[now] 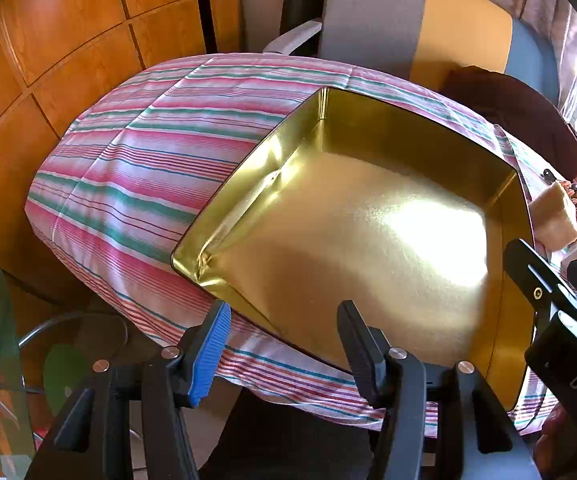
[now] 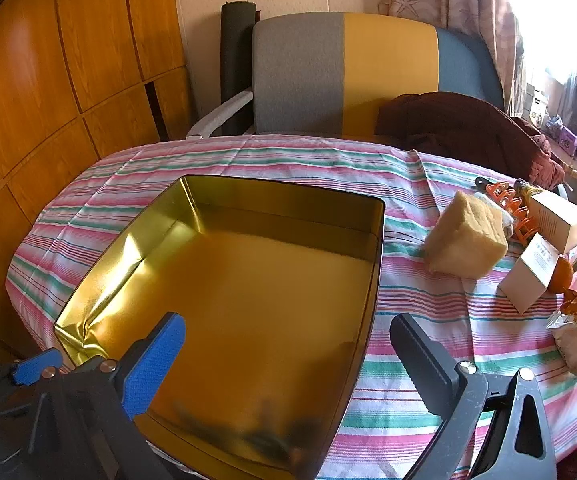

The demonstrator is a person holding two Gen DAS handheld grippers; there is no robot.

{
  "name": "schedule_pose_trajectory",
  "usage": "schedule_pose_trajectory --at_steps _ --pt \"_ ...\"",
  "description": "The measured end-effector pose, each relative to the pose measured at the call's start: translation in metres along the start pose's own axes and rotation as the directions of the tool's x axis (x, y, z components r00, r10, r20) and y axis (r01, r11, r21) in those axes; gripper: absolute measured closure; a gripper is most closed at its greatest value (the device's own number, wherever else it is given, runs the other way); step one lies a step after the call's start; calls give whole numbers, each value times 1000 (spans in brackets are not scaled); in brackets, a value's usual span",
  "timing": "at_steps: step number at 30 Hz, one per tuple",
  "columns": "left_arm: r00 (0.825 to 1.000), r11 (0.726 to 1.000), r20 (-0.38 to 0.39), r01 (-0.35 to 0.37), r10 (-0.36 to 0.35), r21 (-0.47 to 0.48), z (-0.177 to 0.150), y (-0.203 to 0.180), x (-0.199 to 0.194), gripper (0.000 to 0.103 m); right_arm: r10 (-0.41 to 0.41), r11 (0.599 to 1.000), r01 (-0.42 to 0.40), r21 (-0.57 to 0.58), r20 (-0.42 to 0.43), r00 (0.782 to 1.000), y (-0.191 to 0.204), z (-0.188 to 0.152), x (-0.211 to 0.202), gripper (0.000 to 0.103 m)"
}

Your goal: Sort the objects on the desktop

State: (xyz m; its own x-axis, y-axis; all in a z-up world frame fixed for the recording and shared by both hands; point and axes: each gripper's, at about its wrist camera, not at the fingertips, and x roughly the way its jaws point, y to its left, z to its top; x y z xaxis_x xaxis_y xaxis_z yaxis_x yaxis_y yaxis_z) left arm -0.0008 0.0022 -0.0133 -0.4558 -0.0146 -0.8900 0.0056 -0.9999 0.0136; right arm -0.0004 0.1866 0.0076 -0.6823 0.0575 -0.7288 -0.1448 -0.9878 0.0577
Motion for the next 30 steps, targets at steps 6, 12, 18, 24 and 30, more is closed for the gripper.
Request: schedule_pose_trajectory --at_steps 6,12,18,24,30 --pt "1000 1000 -2 -3 3 6 -1 -2 0 47 -2 1000 2 6 1 1000 -2 0 0 0" --pt "1000 1000 -6 -8 8 9 -1 -5 0 47 6 1000 -6 12 -1 1000 -5 0 0 0" --pt "1000 1000 -10 -11 11 18 -1 -7 0 47 6 1000 -6 23 5 1000 -10 0 -1 0" --pt "1000 999 -11 -19 20 49 1 -18 -1 47 -16 999 15 42 24 1000 -25 2 -7 0" --pt "1000 993 -8 -8 9 114 6 -45 -5 47 -96 990 90 106 52 994 -67 3 -19 0"
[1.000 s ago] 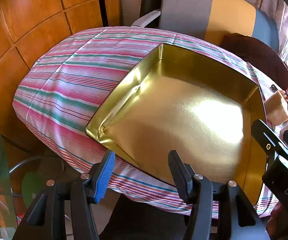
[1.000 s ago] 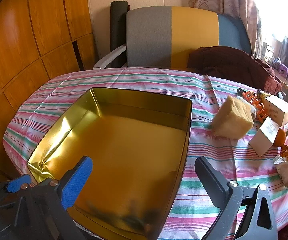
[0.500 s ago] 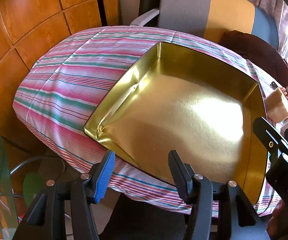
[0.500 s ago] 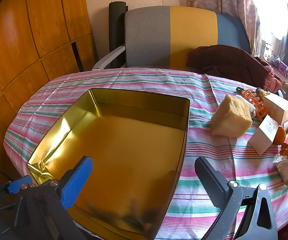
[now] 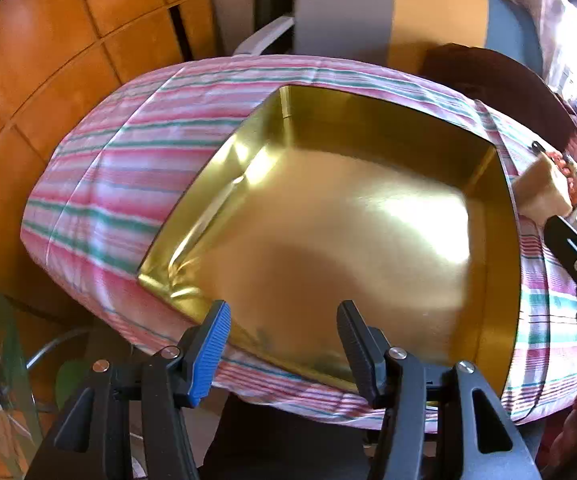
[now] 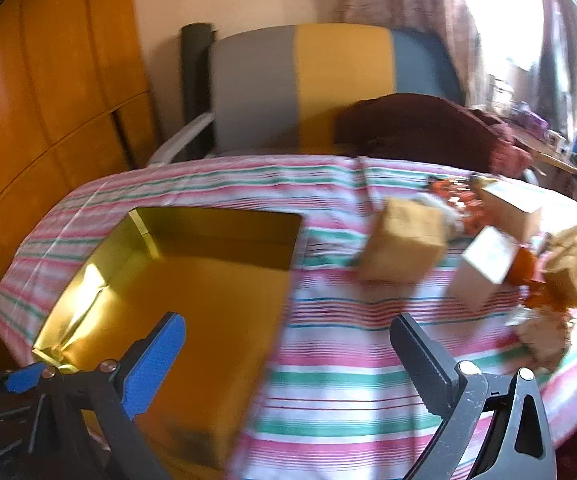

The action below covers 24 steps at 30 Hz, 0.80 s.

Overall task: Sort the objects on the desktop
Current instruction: 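Grasp the yellow sponge block with the right tool while the left tool approaches the snack bag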

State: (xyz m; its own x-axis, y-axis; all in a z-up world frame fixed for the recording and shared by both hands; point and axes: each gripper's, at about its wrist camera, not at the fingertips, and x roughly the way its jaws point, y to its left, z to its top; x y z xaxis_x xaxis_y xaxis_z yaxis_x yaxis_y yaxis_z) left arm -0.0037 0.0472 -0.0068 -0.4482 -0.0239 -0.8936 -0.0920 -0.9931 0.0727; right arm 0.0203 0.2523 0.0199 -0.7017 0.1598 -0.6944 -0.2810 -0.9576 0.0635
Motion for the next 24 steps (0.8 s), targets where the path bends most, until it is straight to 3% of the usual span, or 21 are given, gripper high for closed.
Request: schedule_pose_trajectory --at_steps 7,13,17,20,24 --pt "999 992 9 52 -54 113 14 -51 -10 47 -109 990 107 96 20 994 -79 -5 -7 0" --pt "994 962 32 93 -105 257 18 -113 -22 47 -224 955 216 201 17 974 -167 -23 -18 0" --pt "986 926 40 135 -159 352 14 -155 -32 47 -300 905 297 304 -39 953 -229 -42 -19 0" --pt "981 891 41 156 -191 425 9 -187 -34 47 -310 872 306 381 -52 949 -263 -53 -22 2" --pt "967 843 -3 225 -256 489 5 -225 -31 47 -269 887 253 386 -14 963 -276 -52 -17 7"
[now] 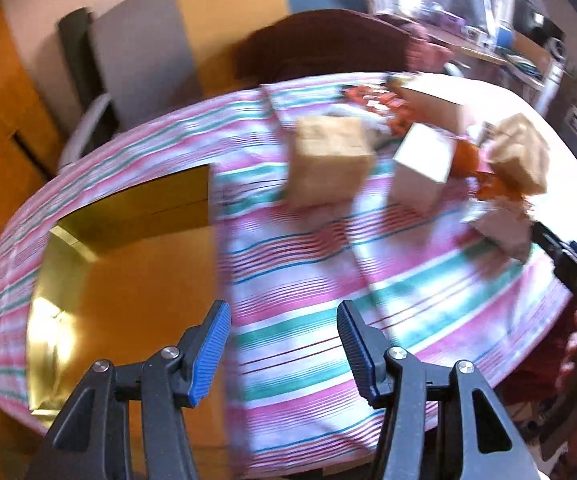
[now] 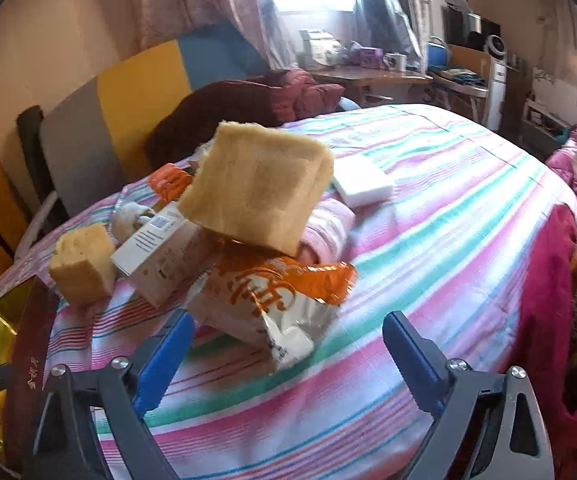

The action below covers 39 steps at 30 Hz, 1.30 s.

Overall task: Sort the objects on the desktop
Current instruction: 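Grasp the yellow sponge block with the right tool while the left tool approaches the snack bag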

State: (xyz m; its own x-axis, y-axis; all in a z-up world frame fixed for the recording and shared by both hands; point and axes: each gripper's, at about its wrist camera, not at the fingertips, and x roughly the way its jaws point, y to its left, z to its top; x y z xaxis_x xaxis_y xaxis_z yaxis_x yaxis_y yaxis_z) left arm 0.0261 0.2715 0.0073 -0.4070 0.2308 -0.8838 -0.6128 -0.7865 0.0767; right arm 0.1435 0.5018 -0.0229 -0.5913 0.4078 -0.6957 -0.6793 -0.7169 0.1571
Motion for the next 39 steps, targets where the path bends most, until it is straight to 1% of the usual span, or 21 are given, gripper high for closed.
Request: schedule_pose_trajectory --at_steps 3,5,8,10,11,14,16,18,19,20,21,23,24,26,28,30,31,35,37,38,39 --pt "999 999 -7 37 -37 28 7 -17 7 47 11 999 -10 -47 16 1000 8 3 10 7" --pt "998 997 -15 57 -56 43 11 -26 11 47 1 997 -1 -80 -6 1000 13 2 21 7" --pt "997 996 -24 75 -74 53 15 -35 16 47 12 998 -15 -64 -42 999 9 0 39 7" --pt "996 995 -29 84 -83 55 19 -39 21 47 46 999 -47 -27 -53 998 3 -1 47 13" --pt "996 995 -29 86 -85 55 20 -41 23 47 77 997 -78 -10 -54 996 0 -2 48 21" --pt "995 994 -31 98 -96 49 21 -44 27 47 108 993 -111 -42 -53 993 6 -6 42 29" --pt "994 994 -40 107 -105 32 19 -42 30 47 177 981 -183 -67 -85 980 17 -11 36 30" --pt "993 994 -43 111 -110 11 16 -39 31 47 260 960 -271 -74 -134 956 27 -20 29 27" --pt "993 994 -41 110 -110 -1 15 -37 31 47 287 951 -301 -77 -153 946 30 -22 26 26" --pt "993 994 -34 112 -112 -14 13 -34 31 47 295 947 -310 -80 -160 942 30 -23 23 23" --pt "993 993 -27 117 -118 -25 11 -31 30 47 295 946 -311 -90 -153 943 29 -23 17 23" --pt "989 989 -27 144 -145 -45 8 -27 31 47 286 948 -296 -120 -97 953 23 -18 1 22" --pt "985 984 -31 166 -168 -60 7 -26 33 47 269 953 -275 -123 -62 961 18 -16 -6 18" --pt "973 969 -33 226 -230 -96 5 -24 36 47 234 969 -232 -79 11 972 4 -9 -18 12" --pt "954 949 -44 289 -296 -129 3 -26 41 47 227 974 -226 -13 65 972 -11 -1 -23 11" --pt "941 935 -53 325 -335 -145 1 -31 43 47 215 976 -216 18 61 975 -16 10 -16 11" --pt "938 932 -57 332 -343 -143 0 -35 43 47 211 977 -212 25 61 976 -12 14 -10 11" --pt "934 934 -57 347 -352 -80 -1 -54 36 47 223 972 -226 65 48 974 -13 30 12 11" --pt "937 937 -50 344 -347 -54 0 -59 32 47 257 963 -258 78 21 966 -11 34 27 15" --pt "938 939 -48 341 -343 -45 1 -61 30 47 274 958 -273 93 4 962 -12 35 34 31" --pt "939 940 -46 340 -342 -40 2 -63 29 47 293 950 -290 117 -10 956 -13 33 38 35"
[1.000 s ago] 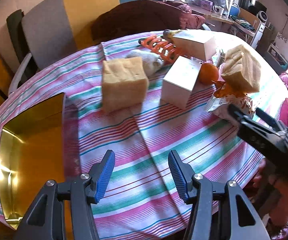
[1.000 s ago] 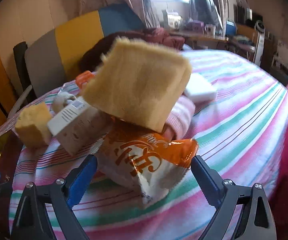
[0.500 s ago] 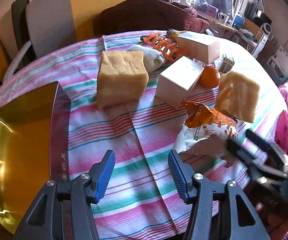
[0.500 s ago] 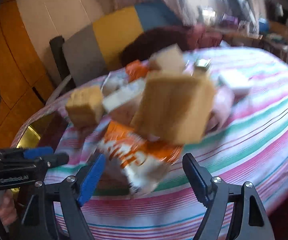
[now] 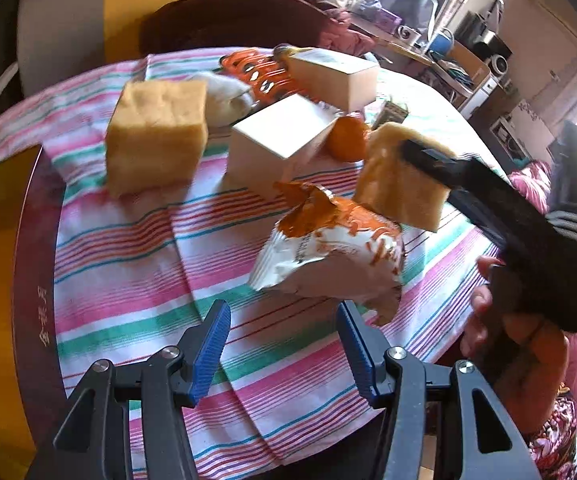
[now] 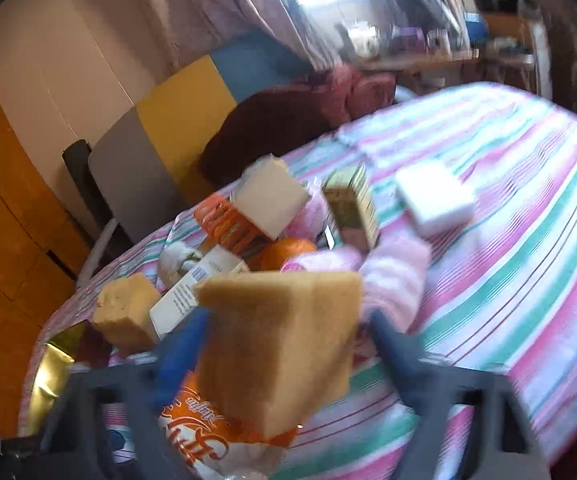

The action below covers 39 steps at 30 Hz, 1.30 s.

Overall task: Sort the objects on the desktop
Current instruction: 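Grasp the yellow sponge block with the right tool while the left tool approaches the snack bag, then grasp the orange-and-white snack bag with the left tool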

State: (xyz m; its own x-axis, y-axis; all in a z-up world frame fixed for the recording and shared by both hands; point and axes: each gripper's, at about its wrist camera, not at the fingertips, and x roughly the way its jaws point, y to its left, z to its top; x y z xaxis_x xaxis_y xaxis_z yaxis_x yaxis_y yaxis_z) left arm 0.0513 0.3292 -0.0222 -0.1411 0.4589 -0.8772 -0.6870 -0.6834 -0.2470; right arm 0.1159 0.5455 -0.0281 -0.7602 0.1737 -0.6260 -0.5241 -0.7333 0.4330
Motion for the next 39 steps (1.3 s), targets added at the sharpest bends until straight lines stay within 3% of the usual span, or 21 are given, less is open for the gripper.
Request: schedule_pose_trajectory --at_steps 3,6,10,17,22,28,32,39 --pt "1000 1000 -7 9 -9 -4 5 -4 2 47 12 999 -13 41 16 1000 -5 -6 -6 41" --pt "999 999 -37 34 -35 -19 3 -3 8 47 -5 1000 6 -14 40 999 -6 -13 -20 42" --pt "996 997 -66 49 -53 -53 2 0 18 47 10 1000 -11 -26 -29 1000 -14 -26 -20 43" --pt "998 984 -8 63 -65 -164 15 22 3 47 62 995 -57 88 -57 996 -20 -36 -29 45" --pt "997 989 33 68 -64 -130 26 10 -5 43 33 992 -28 121 -44 998 -24 -38 -33 45" --pt "995 993 2 95 -95 -67 39 -19 12 43 -18 994 21 106 -29 999 -26 -35 -40 45" --pt "1000 1000 -8 7 -7 -6 41 -28 32 43 -2 990 7 139 -38 999 -33 -37 -37 45" --pt "998 997 52 46 -43 -66 37 -10 39 32 -9 994 13 110 -37 999 -29 -37 -35 44"
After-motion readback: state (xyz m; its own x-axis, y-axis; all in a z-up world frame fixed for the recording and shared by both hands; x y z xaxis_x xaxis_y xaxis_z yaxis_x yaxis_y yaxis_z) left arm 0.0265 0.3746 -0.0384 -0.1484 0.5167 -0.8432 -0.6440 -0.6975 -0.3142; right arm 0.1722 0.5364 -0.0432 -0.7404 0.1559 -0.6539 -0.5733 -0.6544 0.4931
